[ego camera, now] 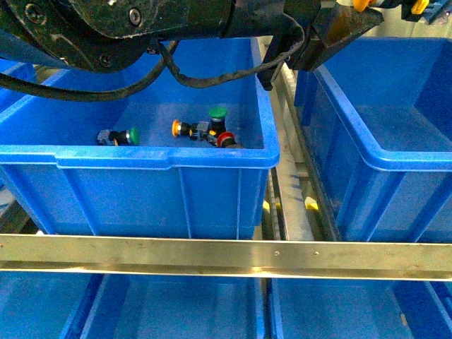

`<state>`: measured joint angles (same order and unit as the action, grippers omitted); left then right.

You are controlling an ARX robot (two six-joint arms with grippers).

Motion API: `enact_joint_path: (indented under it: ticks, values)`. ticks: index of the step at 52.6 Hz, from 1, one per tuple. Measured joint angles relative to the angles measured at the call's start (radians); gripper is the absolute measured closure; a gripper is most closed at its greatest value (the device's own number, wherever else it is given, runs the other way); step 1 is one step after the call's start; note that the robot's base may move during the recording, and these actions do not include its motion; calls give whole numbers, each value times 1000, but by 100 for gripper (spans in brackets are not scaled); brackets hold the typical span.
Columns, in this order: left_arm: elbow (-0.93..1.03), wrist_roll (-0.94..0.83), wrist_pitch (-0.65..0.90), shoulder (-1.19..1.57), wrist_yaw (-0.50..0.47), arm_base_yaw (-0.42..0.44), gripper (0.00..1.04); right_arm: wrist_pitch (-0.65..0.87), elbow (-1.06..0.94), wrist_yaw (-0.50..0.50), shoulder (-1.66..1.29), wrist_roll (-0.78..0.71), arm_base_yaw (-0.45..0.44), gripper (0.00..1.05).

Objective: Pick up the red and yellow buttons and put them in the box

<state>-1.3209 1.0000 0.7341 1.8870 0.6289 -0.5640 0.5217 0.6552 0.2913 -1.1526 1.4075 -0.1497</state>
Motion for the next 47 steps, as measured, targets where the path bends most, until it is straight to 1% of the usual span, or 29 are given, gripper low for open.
enact_joint_path:
  ticks: [5,18,26,47]
  values:
    - [1,14,20,-2,-1,-1,72,38,23,-3,-51,42,66,7]
    - [1,23,23,-6,0,-23,72,89,89,-1,-135,67,218,7]
    - [1,22,8,-10,1,-25,72,90,130,8,-150,67,261,7]
    - [-3,24,11,-2,-16,-44,72,42,155,31,-95,98,323,7]
